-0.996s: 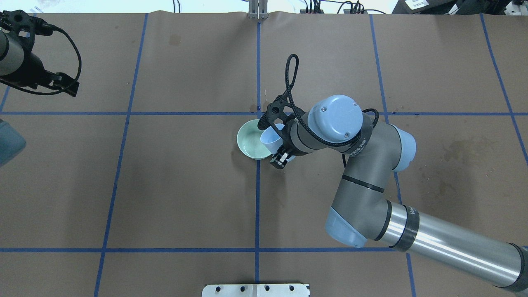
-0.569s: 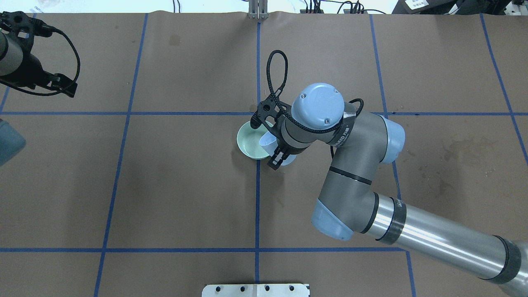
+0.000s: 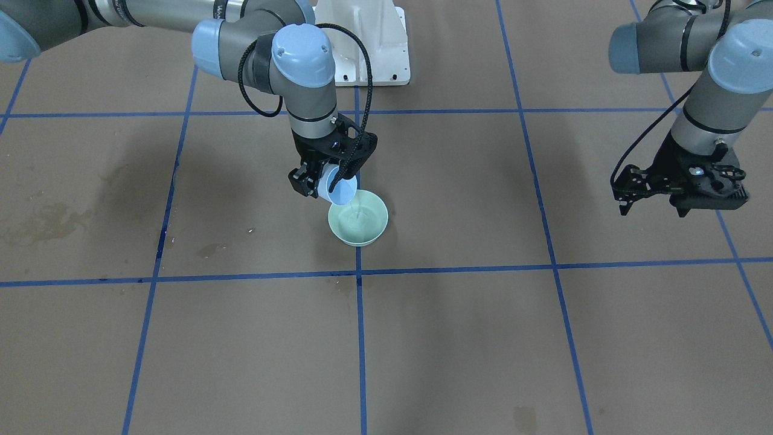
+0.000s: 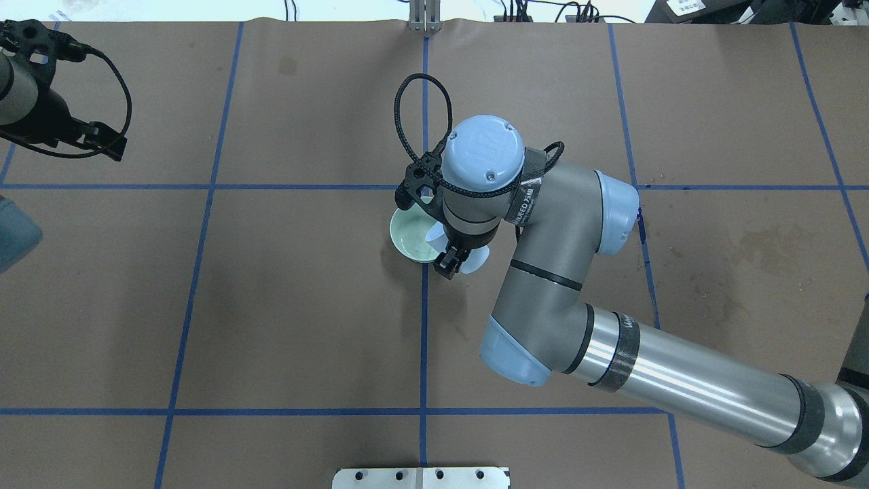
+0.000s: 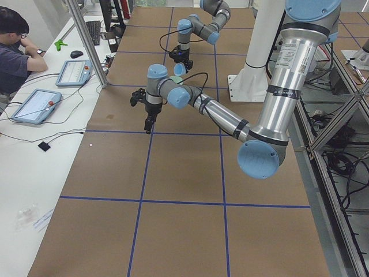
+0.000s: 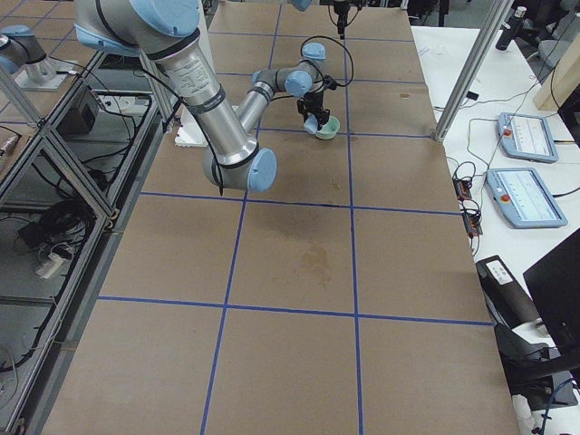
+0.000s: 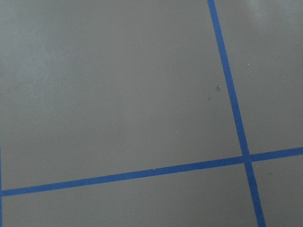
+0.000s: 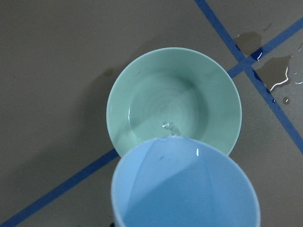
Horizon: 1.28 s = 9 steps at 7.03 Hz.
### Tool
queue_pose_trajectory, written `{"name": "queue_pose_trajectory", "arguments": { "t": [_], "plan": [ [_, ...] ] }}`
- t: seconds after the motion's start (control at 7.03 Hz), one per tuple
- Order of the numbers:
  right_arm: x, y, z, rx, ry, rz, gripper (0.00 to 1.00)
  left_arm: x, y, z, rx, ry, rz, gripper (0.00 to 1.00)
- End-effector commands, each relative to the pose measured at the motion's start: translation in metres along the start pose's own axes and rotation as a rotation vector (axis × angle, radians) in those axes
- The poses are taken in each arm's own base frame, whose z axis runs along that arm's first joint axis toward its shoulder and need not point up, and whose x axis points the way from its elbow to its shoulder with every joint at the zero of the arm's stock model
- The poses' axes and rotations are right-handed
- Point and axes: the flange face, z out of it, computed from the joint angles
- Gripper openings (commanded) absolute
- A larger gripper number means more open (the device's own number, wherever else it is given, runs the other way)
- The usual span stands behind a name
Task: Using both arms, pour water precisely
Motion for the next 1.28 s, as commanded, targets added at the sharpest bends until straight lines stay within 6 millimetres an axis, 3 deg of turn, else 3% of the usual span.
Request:
{"name": "queue_pose_trajectory", "arguments": {
  "t": [0.0,0.28,0.57,0.71,1.14],
  "plan": [
    [0.002,-0.003,0.013,-0.045,0.003,0.003,0.00,0.000,0.000,0.000,-0.001,-0.001,-0.001,1.00],
    [-0.005,-0.018,-0.003,-0.095,0.013,-0.015,0.00,-0.001,0.001,0.001,-0.002,-0.001,0.000,1.00],
    [-0.005,-0.023,-0.002,-0.124,0.023,-0.007,0.00,-0.001,0.001,0.000,-0.002,0.001,0.001,1.00],
    [-0.010,-0.040,-0.007,-0.164,0.034,0.005,0.00,0.000,0.001,0.001,-0.004,0.002,0.000,1.00],
    [-0.009,-0.041,-0.005,-0.210,0.044,-0.004,0.00,0.000,0.001,0.001,-0.004,0.002,0.002,1.00]
  ]
}}
